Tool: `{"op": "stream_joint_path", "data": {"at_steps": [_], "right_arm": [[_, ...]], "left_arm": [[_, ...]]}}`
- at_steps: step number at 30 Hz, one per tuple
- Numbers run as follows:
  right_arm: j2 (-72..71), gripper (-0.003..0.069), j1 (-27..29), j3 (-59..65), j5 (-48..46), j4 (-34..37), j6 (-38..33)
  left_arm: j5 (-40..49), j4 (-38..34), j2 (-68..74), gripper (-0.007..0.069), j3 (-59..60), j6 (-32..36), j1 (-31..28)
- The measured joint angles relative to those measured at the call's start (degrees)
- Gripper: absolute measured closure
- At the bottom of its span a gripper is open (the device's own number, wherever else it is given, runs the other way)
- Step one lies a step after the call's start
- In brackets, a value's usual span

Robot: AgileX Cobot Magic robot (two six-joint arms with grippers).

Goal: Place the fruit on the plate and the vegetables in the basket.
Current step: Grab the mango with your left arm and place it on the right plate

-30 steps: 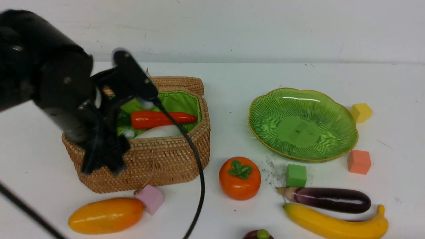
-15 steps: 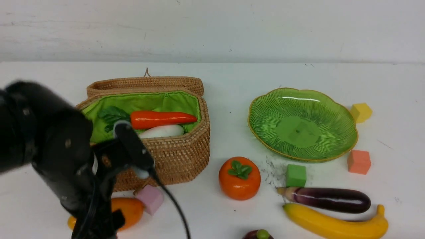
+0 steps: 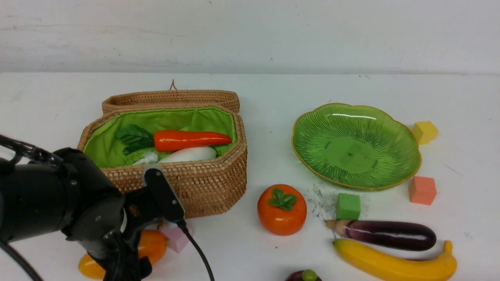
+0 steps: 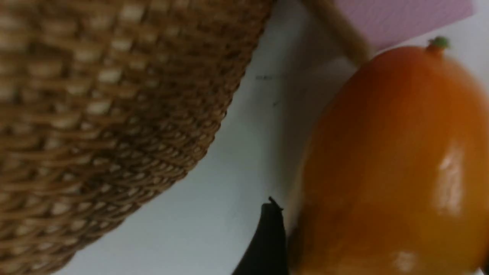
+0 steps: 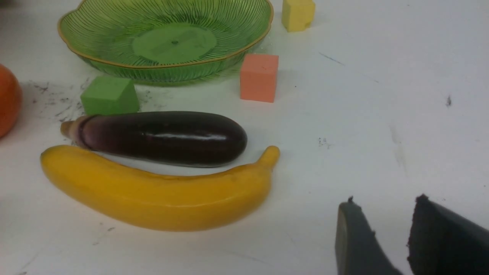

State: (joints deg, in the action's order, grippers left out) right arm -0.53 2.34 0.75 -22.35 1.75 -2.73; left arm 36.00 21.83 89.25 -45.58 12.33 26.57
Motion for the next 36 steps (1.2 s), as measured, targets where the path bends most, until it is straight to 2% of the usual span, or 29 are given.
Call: {"op": "stream_joint_path", "data": {"at_steps": [5,8,15,23,27,33,34,36], "right_arm": [[0.00,0.0417,0.00,0.00,0.00,0.00,0.00],[0.00,0.0417,0.00,0.00,0.00,0.00,0.00],[0.00,0.0417,0.00,0.00,0.00,0.00,0.00],[0.00,0.0417,0.00,0.00,0.00,0.00,0.00],[0.00,0.0417,0.00,0.00,0.00,0.00,0.00],[0.00,0.0417,0.00,0.00,0.00,0.00,0.00],[0.00,0.0417,0.00,0.00,0.00,0.00,0.00],[0.00,0.0417,0.00,0.00,0.00,0.00,0.00]], "left_arm": [[0.00,-1.22,2.16,0.0025,0.05,-0.28,-1.72],[0.21,-2.48,2.16,0.0101,0.05,-0.18,-1.72],[2.59,-3.90,2.16,0.0102,-0.13,1.33,-1.72],[10.08,-11.65,-2.00,0.0102,-1.31,3.85,-1.72],[13.88,-17.20,-5.80,0.0102,-3.71,6.13,-1.72],[15.36,-33.61,-11.97,0.0102,-6.96,6.46,-1.72],[15.48,-39.06,-13.06,0.0102,-7.15,6.51,-1.72],[15.76,-44.38,-13.43,0.0102,-7.21,6.75,-1.72]]}}
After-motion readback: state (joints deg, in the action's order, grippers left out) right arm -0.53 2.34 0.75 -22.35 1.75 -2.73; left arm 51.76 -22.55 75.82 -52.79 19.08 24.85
